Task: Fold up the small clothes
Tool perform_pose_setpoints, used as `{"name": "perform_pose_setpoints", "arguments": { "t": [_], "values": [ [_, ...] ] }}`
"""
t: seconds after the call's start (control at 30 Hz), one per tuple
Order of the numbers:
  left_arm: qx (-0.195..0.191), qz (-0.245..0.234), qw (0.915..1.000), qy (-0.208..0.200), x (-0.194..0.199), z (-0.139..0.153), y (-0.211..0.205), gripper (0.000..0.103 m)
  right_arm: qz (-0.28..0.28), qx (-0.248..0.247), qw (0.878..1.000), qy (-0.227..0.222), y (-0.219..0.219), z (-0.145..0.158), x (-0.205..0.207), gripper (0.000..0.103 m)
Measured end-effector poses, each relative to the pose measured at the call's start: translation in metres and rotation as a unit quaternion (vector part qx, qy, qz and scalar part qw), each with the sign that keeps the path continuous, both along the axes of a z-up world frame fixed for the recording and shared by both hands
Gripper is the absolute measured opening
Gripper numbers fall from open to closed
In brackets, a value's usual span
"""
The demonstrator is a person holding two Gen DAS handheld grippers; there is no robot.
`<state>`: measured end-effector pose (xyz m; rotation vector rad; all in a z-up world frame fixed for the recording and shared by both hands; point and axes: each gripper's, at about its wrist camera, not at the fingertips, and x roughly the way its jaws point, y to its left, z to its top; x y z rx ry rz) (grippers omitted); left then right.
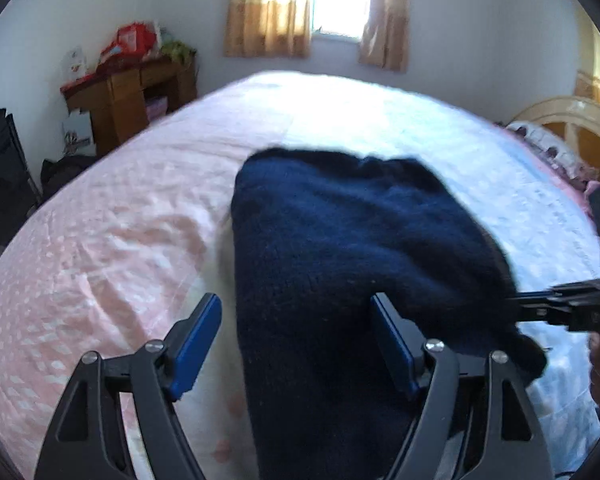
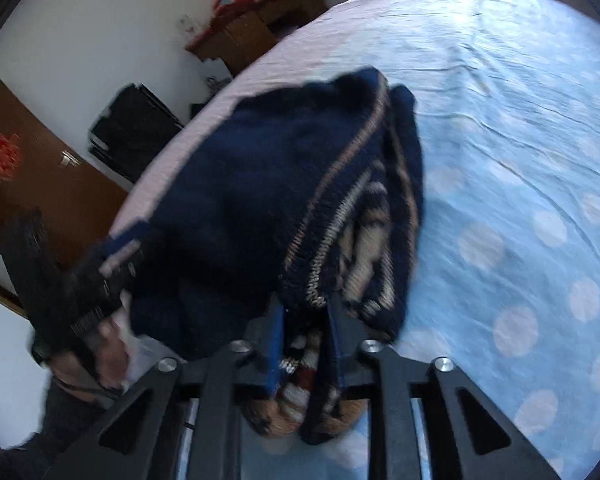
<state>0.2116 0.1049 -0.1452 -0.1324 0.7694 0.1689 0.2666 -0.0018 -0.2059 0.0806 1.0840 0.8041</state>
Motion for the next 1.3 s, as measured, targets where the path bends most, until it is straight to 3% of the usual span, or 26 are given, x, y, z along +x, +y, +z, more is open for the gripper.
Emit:
{"name": "perform_pose_setpoints", "arguments": {
  "t": [0.07,0.13,0.23,0.33,0.4,0.5,0.63,0.73,0.83,0.9,1.3],
  "values": [
    [-0.013,-0.002,0.9995,0.030,0.002,-0.007,-0.003,0.079,-0.011,0.000,1.000,-0.005,-0.012,0.004,-0.005,0.011],
    [-0.001,-0.017,0.9990,0.042,-0.002,-0.015,-0.013,0.080,-0.014,-0.013,1.000,-0.021,-0.017,0.008,-0.009,0.011],
    [0.020,-0.013,0.9987,0.045,-0.006,-0.024,-0.020,0.086,-0.017,-0.042,0.999,-0.021,-0.011,-0.001,-0.003,0.011],
    [0.001,-0.003,0.9990,0.044,-0.011,-0.022,-0.017,0.086,-0.018,-0.046,0.999,-0.020,-0.005,-0.007,-0.002,0.011],
    [0.009,-0.006,0.9988,0.047,-0.014,-0.020,-0.018,0.086,-0.027,-0.048,0.998,-0.033,-0.005,-0.001,-0.008,0.012],
    [0.037,-0.010,0.9983,0.044,-0.015,-0.018,-0.025,0.086,-0.057,-0.025,0.994,-0.089,-0.010,0.026,-0.028,0.023],
    [0.032,-0.011,0.9984,0.045,-0.017,-0.019,-0.029,0.087,-0.023,0.019,0.990,-0.140,-0.001,0.051,-0.057,0.023],
    [0.023,-0.010,0.9986,0.046,-0.018,-0.020,-0.030,0.087,0.025,0.029,0.993,-0.114,0.013,0.041,-0.067,0.023],
    [0.018,-0.012,0.9987,0.046,-0.019,-0.019,-0.032,0.088,0.000,-0.041,0.994,-0.100,0.018,0.010,-0.059,0.023],
    [0.018,-0.016,0.9986,0.047,-0.019,-0.020,-0.033,0.088,-0.002,-0.031,0.996,-0.086,0.012,-0.001,-0.052,0.023],
    [0.007,-0.019,0.9988,0.045,-0.027,-0.022,-0.040,0.093,-0.006,-0.074,0.988,-0.137,0.006,-0.006,-0.066,0.021]
  ]
}}
